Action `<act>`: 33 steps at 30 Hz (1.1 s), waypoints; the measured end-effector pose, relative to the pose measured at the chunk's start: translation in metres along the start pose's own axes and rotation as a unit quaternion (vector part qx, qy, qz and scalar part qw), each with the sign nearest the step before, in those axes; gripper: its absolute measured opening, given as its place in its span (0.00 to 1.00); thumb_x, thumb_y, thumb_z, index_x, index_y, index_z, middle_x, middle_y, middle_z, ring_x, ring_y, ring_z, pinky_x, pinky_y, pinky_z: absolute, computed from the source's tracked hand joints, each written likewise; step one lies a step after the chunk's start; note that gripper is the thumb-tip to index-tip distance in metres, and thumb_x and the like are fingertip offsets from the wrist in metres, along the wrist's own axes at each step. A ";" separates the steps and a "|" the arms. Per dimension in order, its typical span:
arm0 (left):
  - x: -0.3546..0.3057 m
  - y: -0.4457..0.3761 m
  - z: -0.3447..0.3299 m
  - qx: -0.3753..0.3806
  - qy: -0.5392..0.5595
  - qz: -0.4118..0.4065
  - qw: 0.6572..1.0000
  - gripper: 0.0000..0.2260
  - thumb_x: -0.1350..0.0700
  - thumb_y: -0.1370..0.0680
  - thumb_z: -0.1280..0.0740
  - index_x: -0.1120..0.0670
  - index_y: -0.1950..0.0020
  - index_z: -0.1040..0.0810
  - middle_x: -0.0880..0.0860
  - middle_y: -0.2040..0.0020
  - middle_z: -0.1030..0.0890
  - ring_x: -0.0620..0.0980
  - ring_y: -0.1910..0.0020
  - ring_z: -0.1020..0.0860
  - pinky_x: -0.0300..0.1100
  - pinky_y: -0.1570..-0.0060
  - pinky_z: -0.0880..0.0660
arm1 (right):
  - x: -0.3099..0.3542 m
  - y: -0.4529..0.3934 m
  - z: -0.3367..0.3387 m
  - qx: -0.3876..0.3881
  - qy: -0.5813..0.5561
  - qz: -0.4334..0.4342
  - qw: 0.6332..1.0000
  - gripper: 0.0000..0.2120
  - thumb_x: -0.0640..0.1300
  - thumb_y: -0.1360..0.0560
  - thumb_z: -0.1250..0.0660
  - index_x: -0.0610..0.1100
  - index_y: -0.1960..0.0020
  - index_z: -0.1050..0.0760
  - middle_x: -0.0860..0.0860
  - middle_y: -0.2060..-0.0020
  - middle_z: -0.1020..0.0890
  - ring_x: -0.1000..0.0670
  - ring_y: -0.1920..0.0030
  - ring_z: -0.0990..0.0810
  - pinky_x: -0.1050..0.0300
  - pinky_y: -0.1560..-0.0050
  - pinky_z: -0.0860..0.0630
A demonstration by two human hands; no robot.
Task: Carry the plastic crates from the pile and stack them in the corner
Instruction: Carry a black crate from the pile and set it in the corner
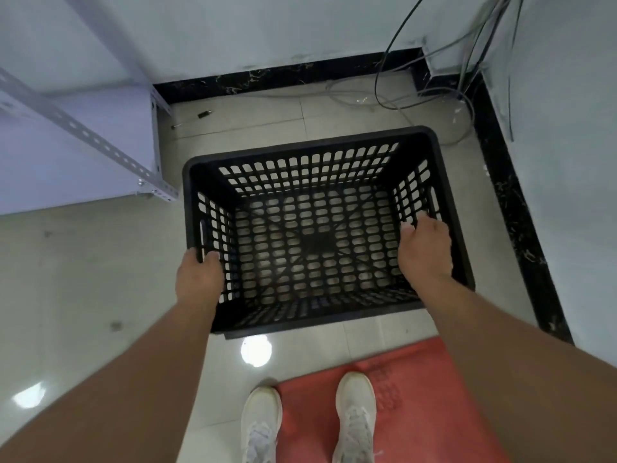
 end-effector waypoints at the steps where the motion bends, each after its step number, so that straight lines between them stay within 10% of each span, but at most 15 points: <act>1: -0.001 0.014 0.004 0.016 0.019 0.002 1.000 0.18 0.52 0.22 0.42 0.53 0.33 0.29 0.59 0.34 0.26 0.61 0.38 0.27 0.56 0.35 0.31 | 0.004 0.012 0.005 0.017 -0.016 -0.004 1.000 0.20 0.46 0.19 0.47 0.36 0.34 0.31 0.38 0.35 0.30 0.39 0.37 0.30 0.45 0.38 0.33; 6: 0.006 0.081 0.032 0.093 0.075 0.028 0.992 0.15 0.54 0.22 0.39 0.55 0.36 0.27 0.57 0.41 0.23 0.55 0.44 0.24 0.49 0.44 0.26 | 0.007 0.074 0.031 0.080 -0.081 -0.008 0.993 0.16 0.48 0.19 0.48 0.39 0.53 0.27 0.37 0.48 0.22 0.43 0.54 0.26 0.54 0.55 0.33; 17: 0.015 0.222 0.107 0.133 0.100 0.026 0.986 0.12 0.53 0.23 0.36 0.54 0.41 0.25 0.54 0.45 0.22 0.52 0.50 0.22 0.47 0.49 0.25 | 0.005 0.211 0.119 0.158 -0.258 -0.091 0.949 0.13 0.50 0.21 0.43 0.44 0.47 0.24 0.49 0.57 0.20 0.42 0.50 0.18 0.40 0.44 0.24; 25: 0.029 0.294 0.159 0.179 0.079 -0.021 0.980 0.07 0.51 0.22 0.37 0.51 0.47 0.26 0.55 0.45 0.22 0.53 0.48 0.22 0.49 0.45 0.25 | -0.011 0.309 0.174 0.102 -0.327 -0.106 0.933 0.09 0.48 0.20 0.44 0.44 0.49 0.28 0.56 0.62 0.25 0.50 0.59 0.20 0.53 0.55 0.25; 33: 0.057 0.351 0.201 0.260 0.038 -0.108 0.959 0.11 0.51 0.23 0.37 0.52 0.43 0.25 0.53 0.46 0.22 0.50 0.50 0.22 0.44 0.51 0.25 | -0.043 0.428 0.195 0.016 -0.362 -0.154 0.919 0.11 0.47 0.22 0.40 0.43 0.58 0.26 0.46 0.64 0.20 0.46 0.62 0.20 0.43 0.49 0.22</act>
Point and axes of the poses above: each hand's wrist, its own y-axis away from the middle knuckle, its own z-axis out of the back of the hand, x = y × z, the point moved 3 cm from there along -y, towards the middle knuckle
